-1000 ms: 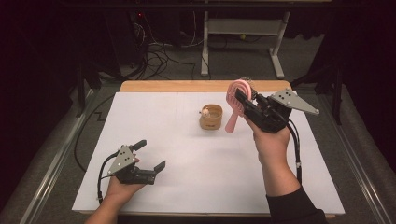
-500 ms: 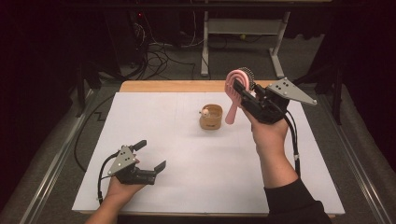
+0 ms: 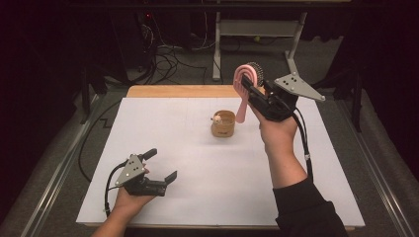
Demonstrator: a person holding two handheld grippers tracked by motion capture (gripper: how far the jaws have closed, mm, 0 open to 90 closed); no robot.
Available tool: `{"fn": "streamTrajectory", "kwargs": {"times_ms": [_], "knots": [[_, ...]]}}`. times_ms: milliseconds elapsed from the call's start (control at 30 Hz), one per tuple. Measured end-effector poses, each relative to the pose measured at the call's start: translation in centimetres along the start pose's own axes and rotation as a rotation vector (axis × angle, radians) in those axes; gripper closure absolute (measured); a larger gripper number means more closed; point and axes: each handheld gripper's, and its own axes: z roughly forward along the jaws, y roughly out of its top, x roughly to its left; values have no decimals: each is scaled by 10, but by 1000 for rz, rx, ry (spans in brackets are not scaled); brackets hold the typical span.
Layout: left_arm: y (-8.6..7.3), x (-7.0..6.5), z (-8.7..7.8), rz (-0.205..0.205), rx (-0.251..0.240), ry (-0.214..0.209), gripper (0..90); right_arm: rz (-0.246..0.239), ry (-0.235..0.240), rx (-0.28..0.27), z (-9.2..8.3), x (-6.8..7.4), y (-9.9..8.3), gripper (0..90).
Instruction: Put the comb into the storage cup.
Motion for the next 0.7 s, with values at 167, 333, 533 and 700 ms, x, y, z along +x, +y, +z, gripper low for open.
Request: {"fn": "streamTrajectory", "kwargs": {"times_ms": [167, 333, 533, 700], "knots": [[0, 0, 0, 0, -4, -4, 0, 6, 2, 10, 9, 1, -5, 663], [0, 0, 1, -3, -4, -5, 0, 36, 8, 9, 18, 1, -11, 663], [0, 0, 0, -6, -7, -5, 0, 41, 2, 12, 28, 0, -16, 663], [0, 0, 1, -12, -9, -8, 0, 44, 0, 9, 34, -1, -20, 663]]}}
